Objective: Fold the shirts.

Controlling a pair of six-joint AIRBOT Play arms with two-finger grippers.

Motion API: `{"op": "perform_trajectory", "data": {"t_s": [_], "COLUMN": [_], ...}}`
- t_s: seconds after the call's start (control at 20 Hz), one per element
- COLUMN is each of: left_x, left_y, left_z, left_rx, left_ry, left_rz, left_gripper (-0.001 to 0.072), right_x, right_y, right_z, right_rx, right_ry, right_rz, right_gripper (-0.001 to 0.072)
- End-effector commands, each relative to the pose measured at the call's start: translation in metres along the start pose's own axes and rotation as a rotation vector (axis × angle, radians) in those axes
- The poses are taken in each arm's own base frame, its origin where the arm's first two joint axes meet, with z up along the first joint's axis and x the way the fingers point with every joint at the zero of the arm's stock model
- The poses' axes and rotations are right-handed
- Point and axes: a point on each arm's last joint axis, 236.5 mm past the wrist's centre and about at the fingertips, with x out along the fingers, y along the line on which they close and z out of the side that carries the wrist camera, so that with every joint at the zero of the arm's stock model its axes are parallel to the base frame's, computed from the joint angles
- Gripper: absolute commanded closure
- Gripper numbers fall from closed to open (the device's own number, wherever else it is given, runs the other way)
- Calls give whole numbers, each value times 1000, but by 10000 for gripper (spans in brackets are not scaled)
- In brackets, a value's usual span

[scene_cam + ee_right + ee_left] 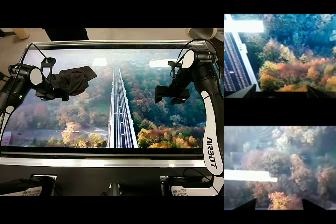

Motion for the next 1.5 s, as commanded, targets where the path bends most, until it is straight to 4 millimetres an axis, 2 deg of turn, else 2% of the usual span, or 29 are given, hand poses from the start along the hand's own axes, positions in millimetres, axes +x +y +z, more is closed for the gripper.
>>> {"op": "perform_trajectory", "data": {"t_s": [0.0, 0.65, 0.75, 0.85, 0.95, 1.05, 1.15, 1.25, 1.35, 1.45], "left_x": [0, 0, 0, 4, 8, 15, 45, 91, 133, 166], "left_y": [0, 0, 0, -6, -13, -13, 12, 33, 32, 14], "left_z": [0, 0, 1, 19, 41, 81, 103, 108, 109, 112], "left_rx": [1, 1, 0, 1, 3, -6, -135, -205, -284, -280], "left_ry": [1, 1, -4, -74, -156, -297, -275, -168, -81, -55], "left_rz": [0, 0, -1, -21, -44, -57, -36, -20, -83, -168], "left_gripper": [-13, -13, -13, -13, -13, -13, -13, -13, -13, -13], "right_x": [0, 0, 0, 0, -3, -5, -7, -8, -10, -12], "right_y": [0, 0, 1, 2, 6, 8, 11, 12, 13, 14], "right_z": [0, 0, 8, 14, 34, 50, 57, 62, 67, 74], "right_rx": [0, 0, 0, 0, 0, 0, 0, -1, -1, 0], "right_ry": [0, 0, -33, -58, -144, -213, -241, -263, -289, -318], "right_rz": [0, 0, 5, 10, 24, 35, 49, 51, 55, 61], "right_gripper": [24, 24, 24, 24, 24, 24, 24, 24, 24, 25]}}
